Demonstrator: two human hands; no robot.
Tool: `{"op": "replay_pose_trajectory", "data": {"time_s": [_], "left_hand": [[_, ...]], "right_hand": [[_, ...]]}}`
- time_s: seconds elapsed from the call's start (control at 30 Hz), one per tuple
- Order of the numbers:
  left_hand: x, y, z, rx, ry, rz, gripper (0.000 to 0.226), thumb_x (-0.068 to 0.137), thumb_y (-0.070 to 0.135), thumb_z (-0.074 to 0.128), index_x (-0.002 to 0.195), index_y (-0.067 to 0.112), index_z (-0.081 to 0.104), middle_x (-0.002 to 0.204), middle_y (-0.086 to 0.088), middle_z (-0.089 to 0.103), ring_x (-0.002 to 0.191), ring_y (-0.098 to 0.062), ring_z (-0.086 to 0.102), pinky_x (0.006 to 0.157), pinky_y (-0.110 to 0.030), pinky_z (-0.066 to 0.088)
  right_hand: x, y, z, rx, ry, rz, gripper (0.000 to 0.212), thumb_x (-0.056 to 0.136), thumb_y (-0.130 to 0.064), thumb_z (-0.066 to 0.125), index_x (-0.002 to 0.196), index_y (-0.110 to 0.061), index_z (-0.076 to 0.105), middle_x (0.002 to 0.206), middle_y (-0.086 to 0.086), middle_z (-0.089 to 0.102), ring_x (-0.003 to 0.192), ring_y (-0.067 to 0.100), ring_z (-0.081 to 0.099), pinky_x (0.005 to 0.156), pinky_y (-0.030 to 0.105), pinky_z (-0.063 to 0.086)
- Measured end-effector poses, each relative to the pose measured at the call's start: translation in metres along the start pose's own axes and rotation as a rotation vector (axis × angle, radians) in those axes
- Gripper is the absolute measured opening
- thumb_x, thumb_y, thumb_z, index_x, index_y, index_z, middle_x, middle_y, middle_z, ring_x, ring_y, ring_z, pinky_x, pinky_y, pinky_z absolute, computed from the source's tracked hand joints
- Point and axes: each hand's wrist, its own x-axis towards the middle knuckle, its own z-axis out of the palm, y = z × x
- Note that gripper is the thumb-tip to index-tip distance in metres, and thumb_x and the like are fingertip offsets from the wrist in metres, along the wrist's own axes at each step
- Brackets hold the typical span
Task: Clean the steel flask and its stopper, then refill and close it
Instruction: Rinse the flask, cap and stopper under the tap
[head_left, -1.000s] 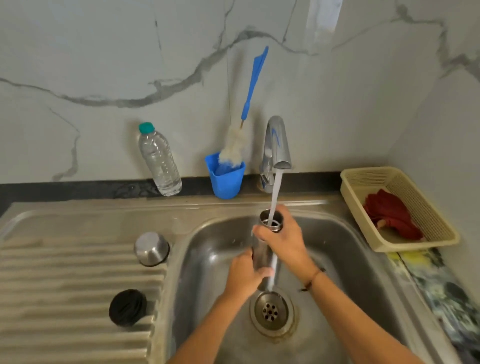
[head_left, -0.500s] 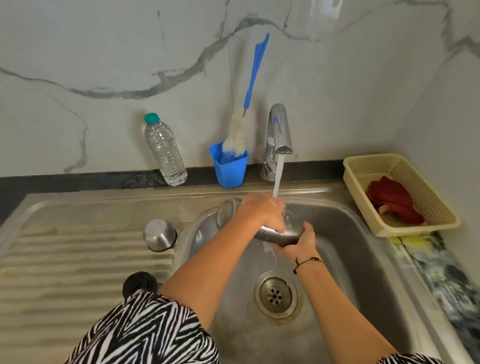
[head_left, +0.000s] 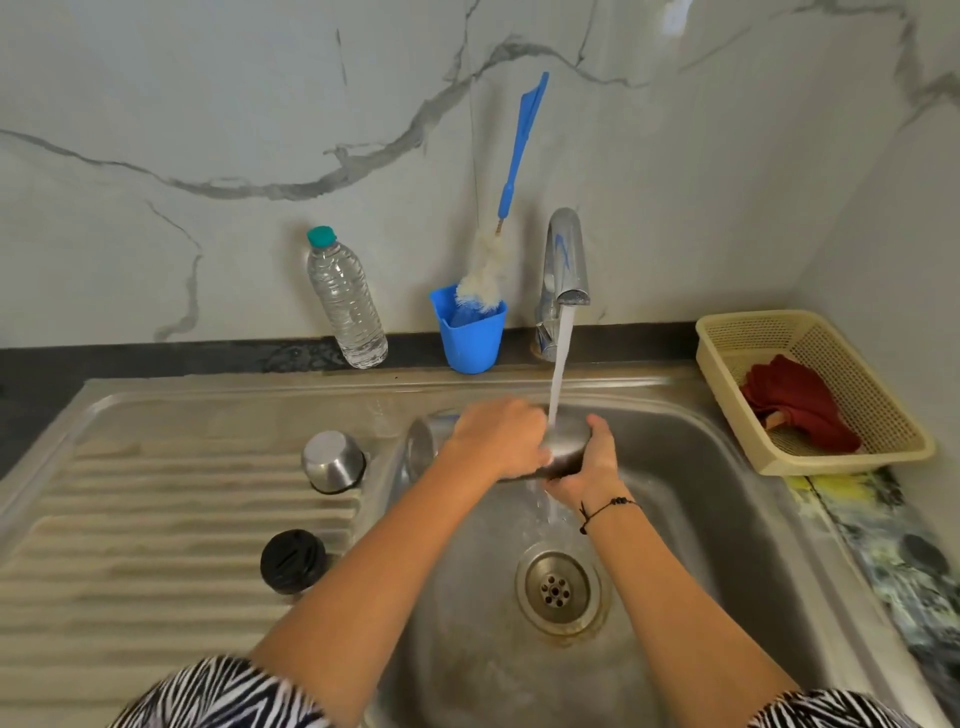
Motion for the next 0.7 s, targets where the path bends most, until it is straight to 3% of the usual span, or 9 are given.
{"op": "replay_pose_trajectory", "data": {"time_s": [0.1,0.13,0.2,0.27,0.4,0.47,0.53,0.63,0.7], "left_hand": [[-0.021,-0.012,0.029,-0.312,-0.096,-0.132,0.080,0.081,0.035,0.070,0.144,0.009,0.028,0.141,-0.009,0.043,0.118,-0.022,0.048,0.095,-0.031,0.040],[-0.027,-0.012,0.039,-0.449,-0.134,-0.169,0.085,0.079,0.033,0.073,0.144,0.009,0.025,0.142,-0.009,0.041,0.119,-0.019,0.046,0.095,-0.027,0.039],[-0.033,-0.008,0.057,-0.750,-0.141,-0.265,0.072,0.075,0.028,0.078,0.131,0.016,0.034,0.132,-0.005,0.049,0.109,-0.014,0.049,0.089,-0.025,0.042],[-0.032,0.006,0.069,-0.907,-0.010,-0.303,0.065,0.072,0.026,0.081,0.119,0.022,0.037,0.122,-0.002,0.054,0.108,-0.015,0.055,0.091,-0.030,0.048],[-0.017,0.026,0.070,-0.990,0.356,-0.312,0.076,0.072,0.026,0.081,0.131,0.020,0.033,0.114,0.011,0.050,0.103,-0.004,0.051,0.089,-0.024,0.045],[-0.006,0.024,0.074,-1.022,0.267,-0.345,0.078,0.070,0.023,0.081,0.131,0.018,0.033,0.115,0.008,0.053,0.109,-0.011,0.056,0.092,-0.028,0.048],[-0.005,0.023,0.080,-0.941,0.099,-0.383,0.076,0.065,0.028,0.084,0.126,0.015,0.040,0.116,0.001,0.058,0.107,-0.018,0.060,0.090,-0.034,0.052],[-0.003,0.024,0.082,-0.972,0.313,-0.353,0.065,0.068,0.034,0.083,0.115,0.022,0.041,0.102,0.014,0.055,0.094,-0.006,0.057,0.080,-0.022,0.050],[0.003,0.019,0.083,-1.010,0.401,-0.363,0.064,0.071,0.028,0.081,0.119,0.025,0.038,0.099,0.018,0.053,0.095,-0.004,0.058,0.080,-0.019,0.048]], "right_hand": [[-0.014,-0.005,0.009,-0.315,-0.119,-0.146,0.043,0.076,-0.029,0.070,0.109,-0.005,0.058,0.101,0.016,0.062,0.089,0.029,0.062,0.078,0.043,0.054],[-0.020,-0.004,0.014,-0.471,-0.107,-0.234,0.043,0.074,-0.024,0.073,0.109,-0.005,0.057,0.099,0.015,0.063,0.088,0.027,0.062,0.077,0.042,0.055],[-0.035,0.001,0.024,-0.764,-0.091,-0.406,0.037,0.070,-0.016,0.075,0.102,-0.006,0.057,0.090,0.011,0.064,0.080,0.022,0.063,0.073,0.039,0.056],[-0.050,-0.001,0.032,-0.935,-0.146,-0.545,0.027,0.069,-0.010,0.073,0.091,-0.011,0.059,0.080,0.006,0.063,0.072,0.017,0.061,0.072,0.035,0.055],[-0.072,-0.013,0.028,-1.086,-0.267,-1.063,0.026,0.073,-0.010,0.071,0.095,-0.017,0.059,0.079,-0.005,0.063,0.070,0.002,0.059,0.065,0.014,0.049],[-0.065,-0.009,0.022,-1.231,-0.242,-1.079,0.025,0.072,-0.010,0.072,0.091,-0.018,0.058,0.078,-0.008,0.061,0.072,0.002,0.058,0.060,0.008,0.045],[-0.060,-0.011,0.020,-1.282,-0.201,-0.919,0.022,0.072,-0.011,0.072,0.085,-0.021,0.057,0.074,-0.009,0.060,0.073,0.009,0.058,0.055,0.007,0.043],[-0.063,-0.024,0.028,-1.254,-0.269,-1.041,0.021,0.073,-0.011,0.071,0.087,-0.019,0.058,0.075,-0.006,0.061,0.068,0.005,0.057,0.057,0.008,0.044],[-0.064,-0.020,0.030,-1.251,-0.305,-1.090,0.024,0.073,-0.011,0.072,0.091,-0.020,0.058,0.080,-0.005,0.063,0.072,0.004,0.059,0.064,0.012,0.046]]}}
